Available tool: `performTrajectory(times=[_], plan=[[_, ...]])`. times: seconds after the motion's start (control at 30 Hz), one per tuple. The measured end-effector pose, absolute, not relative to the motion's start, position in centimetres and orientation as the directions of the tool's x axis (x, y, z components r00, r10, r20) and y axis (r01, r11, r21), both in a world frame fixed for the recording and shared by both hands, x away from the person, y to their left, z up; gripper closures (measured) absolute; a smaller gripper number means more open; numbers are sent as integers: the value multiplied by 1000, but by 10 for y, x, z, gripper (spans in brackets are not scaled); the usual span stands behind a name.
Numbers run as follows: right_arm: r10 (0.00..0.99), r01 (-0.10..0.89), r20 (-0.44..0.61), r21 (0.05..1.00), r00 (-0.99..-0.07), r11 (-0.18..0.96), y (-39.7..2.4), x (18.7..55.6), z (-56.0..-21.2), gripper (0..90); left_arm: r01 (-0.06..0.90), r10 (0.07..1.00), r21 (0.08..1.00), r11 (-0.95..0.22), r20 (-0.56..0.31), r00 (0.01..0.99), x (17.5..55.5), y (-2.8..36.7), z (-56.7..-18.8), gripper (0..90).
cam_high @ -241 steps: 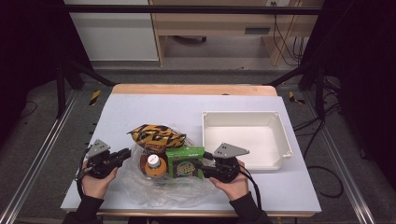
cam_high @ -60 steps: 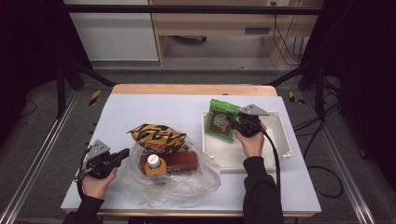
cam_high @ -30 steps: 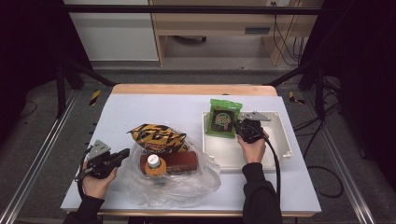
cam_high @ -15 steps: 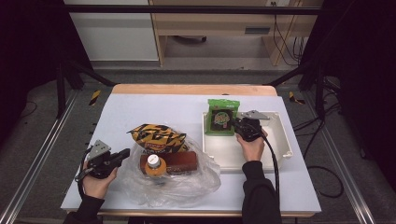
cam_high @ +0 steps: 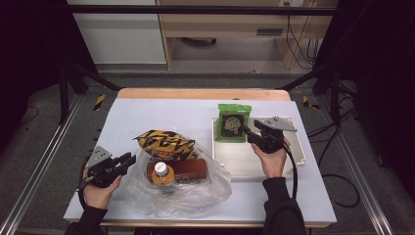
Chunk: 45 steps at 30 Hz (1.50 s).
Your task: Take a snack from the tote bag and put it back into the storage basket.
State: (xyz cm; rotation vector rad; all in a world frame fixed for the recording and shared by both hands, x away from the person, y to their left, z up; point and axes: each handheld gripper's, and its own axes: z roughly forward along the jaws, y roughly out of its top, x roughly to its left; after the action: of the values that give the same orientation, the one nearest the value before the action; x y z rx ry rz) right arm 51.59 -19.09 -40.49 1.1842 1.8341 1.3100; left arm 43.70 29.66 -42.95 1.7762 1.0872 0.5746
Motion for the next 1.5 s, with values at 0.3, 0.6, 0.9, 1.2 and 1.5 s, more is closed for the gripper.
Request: performTrajectory(times=[0.3,0.6,0.9,1.2,1.5], plan=[[851,277,60,955,-521,102,-178,481,-382,408,378,861,914,-149,-68,505,429,298,-415,620],[786,225,58,969,-616,105,-150,455,-368,360,357,859,922,-149,-58,508,423,298,-409,602],[724,218,65,969,-687,120,-113,445,-366,296,346,855,925,-156,-50,517,421,296,-406,538],[690,227,65,963,-721,147,-82,447,-372,233,340,850,924,-174,-34,525,420,289,-406,497],[672,247,46,947,-739,207,-62,453,-380,207,344,847,921,-181,-32,530,421,288,-407,520]])
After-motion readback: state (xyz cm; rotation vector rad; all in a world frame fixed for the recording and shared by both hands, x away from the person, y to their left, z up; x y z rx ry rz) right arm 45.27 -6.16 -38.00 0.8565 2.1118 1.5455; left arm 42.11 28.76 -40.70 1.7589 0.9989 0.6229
